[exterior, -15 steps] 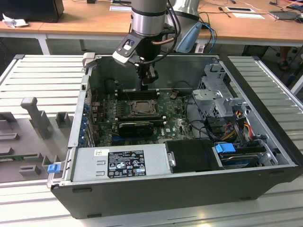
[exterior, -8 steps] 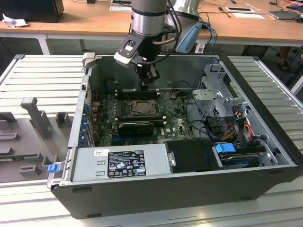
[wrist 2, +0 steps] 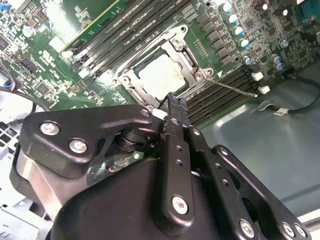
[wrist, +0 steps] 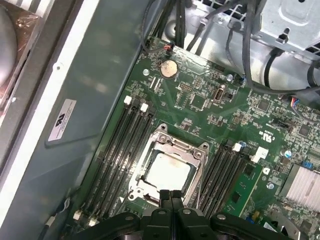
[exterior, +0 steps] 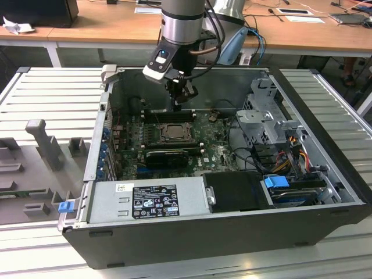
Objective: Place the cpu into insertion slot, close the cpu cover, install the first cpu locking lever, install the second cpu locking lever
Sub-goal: 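Install the first cpu locking lever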
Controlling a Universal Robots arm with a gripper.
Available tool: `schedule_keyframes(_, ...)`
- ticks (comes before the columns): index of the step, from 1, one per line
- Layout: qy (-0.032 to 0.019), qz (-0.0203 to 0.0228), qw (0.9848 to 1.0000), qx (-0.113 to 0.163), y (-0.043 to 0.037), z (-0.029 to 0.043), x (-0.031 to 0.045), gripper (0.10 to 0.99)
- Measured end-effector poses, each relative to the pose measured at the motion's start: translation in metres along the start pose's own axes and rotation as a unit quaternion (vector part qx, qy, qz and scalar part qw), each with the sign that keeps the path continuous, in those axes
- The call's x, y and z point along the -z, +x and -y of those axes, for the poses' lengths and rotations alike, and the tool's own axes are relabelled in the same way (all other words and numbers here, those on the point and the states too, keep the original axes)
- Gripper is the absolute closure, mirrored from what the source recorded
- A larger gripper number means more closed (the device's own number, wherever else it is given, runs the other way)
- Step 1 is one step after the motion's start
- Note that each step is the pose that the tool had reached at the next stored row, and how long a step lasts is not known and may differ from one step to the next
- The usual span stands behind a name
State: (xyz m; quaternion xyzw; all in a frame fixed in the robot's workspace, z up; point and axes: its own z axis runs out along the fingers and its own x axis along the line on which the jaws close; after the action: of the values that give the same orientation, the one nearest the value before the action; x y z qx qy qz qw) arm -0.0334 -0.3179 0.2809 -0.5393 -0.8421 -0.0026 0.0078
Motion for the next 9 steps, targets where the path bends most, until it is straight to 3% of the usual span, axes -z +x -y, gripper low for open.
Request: schedule_keyframes(9,0.0006,0.0002,0.9994,0.034,0.0003,0.0011,0.0,0.98)
